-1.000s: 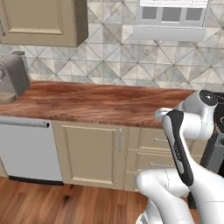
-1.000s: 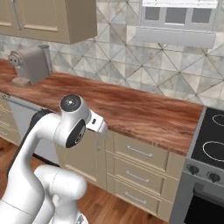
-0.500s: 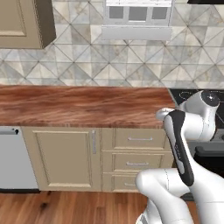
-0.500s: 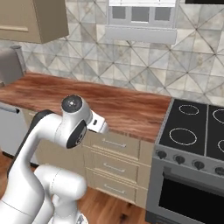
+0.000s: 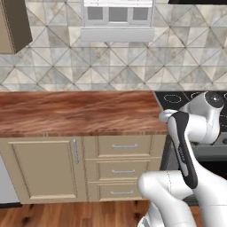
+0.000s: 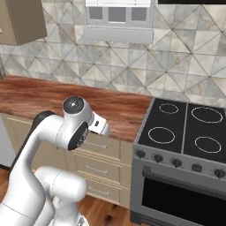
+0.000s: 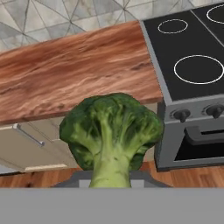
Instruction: Turn on the sink faucet. Then move the broccoli from the counter to the sink. Turn off the sink. Move the vegetable from the sink to the pot next to the stove. Finally move the pot to the front right burner.
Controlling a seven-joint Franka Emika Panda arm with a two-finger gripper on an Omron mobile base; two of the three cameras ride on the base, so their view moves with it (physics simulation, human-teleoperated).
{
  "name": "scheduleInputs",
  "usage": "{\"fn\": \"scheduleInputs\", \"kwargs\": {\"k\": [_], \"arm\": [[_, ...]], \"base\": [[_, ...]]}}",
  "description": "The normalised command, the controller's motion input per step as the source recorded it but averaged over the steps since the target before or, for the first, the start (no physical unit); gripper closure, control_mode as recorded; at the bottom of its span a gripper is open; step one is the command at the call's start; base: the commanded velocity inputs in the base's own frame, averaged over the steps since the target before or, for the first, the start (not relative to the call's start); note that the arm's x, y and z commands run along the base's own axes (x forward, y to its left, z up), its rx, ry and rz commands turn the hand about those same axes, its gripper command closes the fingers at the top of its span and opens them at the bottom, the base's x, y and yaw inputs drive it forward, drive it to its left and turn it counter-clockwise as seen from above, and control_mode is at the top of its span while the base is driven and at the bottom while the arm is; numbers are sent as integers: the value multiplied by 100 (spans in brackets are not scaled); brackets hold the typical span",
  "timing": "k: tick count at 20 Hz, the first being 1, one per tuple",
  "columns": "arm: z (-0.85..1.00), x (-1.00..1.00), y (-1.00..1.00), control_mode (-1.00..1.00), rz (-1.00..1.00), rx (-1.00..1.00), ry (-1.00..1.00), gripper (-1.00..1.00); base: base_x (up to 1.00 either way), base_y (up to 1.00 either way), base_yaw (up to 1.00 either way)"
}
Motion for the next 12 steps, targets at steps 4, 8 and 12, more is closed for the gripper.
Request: {"fn": "scheduleInputs", "kwargs": {"k": [4,8,12], "arm": [[0,0,0,100,0,0,0,100],[0,0,0,100,0,0,0,100],[0,0,0,100,0,0,0,100]], "base": [[38,-41,-11],[31,-56,-10],[20,-72,-9]]}}
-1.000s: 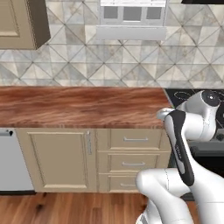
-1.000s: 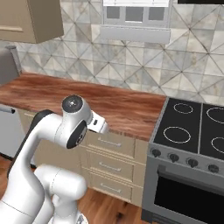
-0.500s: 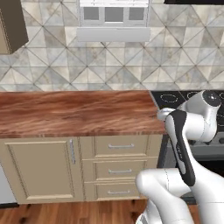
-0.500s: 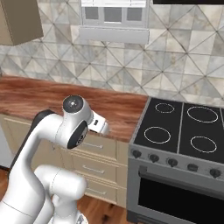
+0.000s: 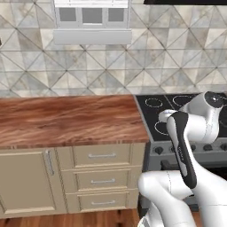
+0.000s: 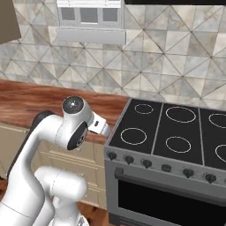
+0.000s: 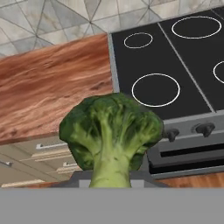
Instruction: Turn on the sink faucet. Then move the broccoli from the counter to the sink. Turn off the sink. Move the vegetable from the sink to the pot next to the stove. Finally move the pot to the front right burner.
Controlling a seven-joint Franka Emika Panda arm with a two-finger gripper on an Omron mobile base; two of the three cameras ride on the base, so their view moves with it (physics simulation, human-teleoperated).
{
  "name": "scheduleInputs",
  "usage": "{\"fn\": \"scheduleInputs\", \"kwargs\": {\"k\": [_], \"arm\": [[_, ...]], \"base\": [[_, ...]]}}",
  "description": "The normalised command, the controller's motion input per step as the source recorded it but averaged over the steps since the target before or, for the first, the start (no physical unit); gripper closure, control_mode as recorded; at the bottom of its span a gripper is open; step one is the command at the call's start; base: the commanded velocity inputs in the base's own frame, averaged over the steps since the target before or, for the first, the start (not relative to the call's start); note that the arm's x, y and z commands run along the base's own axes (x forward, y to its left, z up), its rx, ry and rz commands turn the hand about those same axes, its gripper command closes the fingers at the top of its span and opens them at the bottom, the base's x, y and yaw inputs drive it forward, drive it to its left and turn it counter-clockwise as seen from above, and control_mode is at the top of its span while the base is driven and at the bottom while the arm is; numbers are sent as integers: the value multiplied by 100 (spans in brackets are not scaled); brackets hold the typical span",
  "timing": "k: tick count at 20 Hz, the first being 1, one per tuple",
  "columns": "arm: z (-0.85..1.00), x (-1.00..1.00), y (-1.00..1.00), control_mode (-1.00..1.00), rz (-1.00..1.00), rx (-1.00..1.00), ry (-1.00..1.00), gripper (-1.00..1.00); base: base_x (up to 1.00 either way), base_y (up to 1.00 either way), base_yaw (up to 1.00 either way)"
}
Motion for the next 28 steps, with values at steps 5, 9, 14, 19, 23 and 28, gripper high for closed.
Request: {"fn": "scheduleInputs", "kwargs": {"k": [5,9,14,19,23,28], "arm": [[0,0,0,100,0,0,0,100],[0,0,0,100,0,0,0,100],[0,0,0,100,0,0,0,100],[0,0,0,100,0,0,0,100],[0,0,0,100,0,0,0,100],[0,0,0,100,0,0,0,100]], "base": [[17,-76,-8],[20,-71,-8],[21,-68,-7],[20,-64,-7],[21,-56,-7],[26,-51,-7]]}}
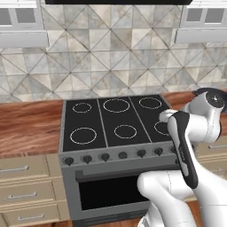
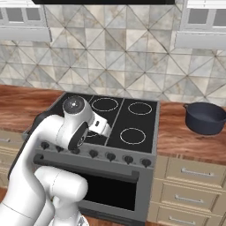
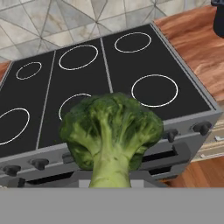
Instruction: Turn on the sink faucet. Then move the broccoli from the counter to the sink. Turn off the sink. Move the vegetable from the sink to the pot next to the stove. Finally move the pot to the front right burner.
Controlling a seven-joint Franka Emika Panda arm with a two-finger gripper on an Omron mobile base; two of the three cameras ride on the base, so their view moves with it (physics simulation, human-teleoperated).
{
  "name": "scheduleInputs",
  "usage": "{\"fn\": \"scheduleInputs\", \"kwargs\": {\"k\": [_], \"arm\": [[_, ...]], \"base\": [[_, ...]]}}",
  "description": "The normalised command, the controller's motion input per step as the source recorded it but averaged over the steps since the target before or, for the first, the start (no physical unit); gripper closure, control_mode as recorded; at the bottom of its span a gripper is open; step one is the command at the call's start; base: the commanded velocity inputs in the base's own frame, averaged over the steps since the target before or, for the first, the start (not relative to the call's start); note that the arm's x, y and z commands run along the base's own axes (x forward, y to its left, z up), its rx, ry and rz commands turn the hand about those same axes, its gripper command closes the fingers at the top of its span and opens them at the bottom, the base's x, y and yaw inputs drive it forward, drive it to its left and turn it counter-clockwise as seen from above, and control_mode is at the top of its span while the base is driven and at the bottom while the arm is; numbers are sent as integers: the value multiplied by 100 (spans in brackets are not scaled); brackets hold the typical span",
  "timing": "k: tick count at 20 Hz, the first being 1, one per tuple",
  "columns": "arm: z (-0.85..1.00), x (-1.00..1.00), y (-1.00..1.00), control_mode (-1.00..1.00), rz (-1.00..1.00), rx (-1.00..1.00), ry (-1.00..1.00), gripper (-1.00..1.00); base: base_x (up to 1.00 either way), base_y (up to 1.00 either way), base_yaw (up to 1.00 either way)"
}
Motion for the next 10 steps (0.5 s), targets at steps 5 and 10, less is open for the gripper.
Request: {"fn": "scheduleInputs", "kwargs": {"k": [5,10], "arm": [[0,0,0,100,0,0,0,100],[0,0,0,100,0,0,0,100]], "base": [[27,-52,-6],[31,-50,-6]]}}
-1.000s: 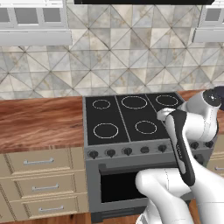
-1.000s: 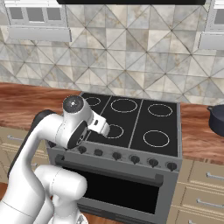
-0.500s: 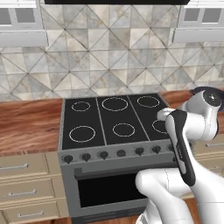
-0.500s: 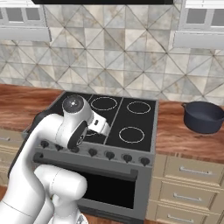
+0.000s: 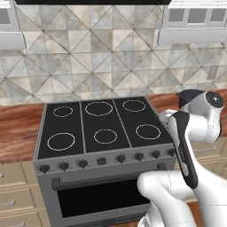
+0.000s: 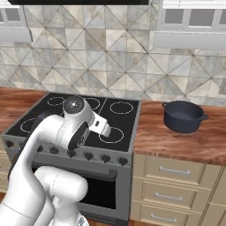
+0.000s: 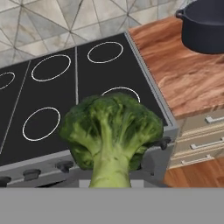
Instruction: Turn on the sink faucet. Then move the broccoli from the counter to the sink. Turn off the sink. Move the vegetable from the sink to the pot next to the stove. Finally move the pot to the front right burner.
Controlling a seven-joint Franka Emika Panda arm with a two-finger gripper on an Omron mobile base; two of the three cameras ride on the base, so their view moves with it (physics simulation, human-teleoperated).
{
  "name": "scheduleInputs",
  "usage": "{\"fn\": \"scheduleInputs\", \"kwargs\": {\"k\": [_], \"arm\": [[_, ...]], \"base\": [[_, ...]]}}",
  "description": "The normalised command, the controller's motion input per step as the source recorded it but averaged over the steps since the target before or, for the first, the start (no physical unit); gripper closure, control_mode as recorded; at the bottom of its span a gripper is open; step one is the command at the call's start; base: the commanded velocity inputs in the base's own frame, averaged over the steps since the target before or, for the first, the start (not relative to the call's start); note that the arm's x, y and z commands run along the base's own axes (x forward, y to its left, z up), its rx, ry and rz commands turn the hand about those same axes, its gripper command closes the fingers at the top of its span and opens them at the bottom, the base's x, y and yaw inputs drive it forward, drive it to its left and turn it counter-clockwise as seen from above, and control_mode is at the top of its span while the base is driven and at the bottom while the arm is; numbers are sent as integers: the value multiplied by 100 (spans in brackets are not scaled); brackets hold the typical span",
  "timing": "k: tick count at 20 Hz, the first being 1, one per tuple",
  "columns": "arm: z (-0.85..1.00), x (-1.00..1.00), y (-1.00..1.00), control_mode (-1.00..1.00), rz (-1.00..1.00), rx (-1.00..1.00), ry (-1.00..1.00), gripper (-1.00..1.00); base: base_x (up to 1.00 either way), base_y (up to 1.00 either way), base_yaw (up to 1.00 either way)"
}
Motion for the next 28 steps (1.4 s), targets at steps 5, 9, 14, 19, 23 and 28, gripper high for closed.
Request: {"fn": "scheduleInputs", "kwargs": {"k": [5,9,14,19,23,28], "arm": [[0,0,0,100,0,0,0,100],[0,0,0,100,0,0,0,100],[0,0,0,100,0,0,0,100],[0,0,0,100,0,0,0,100],[0,0,0,100,0,0,0,100],[0,0,0,100,0,0,0,100]], "base": [[34,-47,-5],[36,-48,-4],[38,-42,-1],[43,-26,0],[48,-23,2],[45,-25,5]]}}
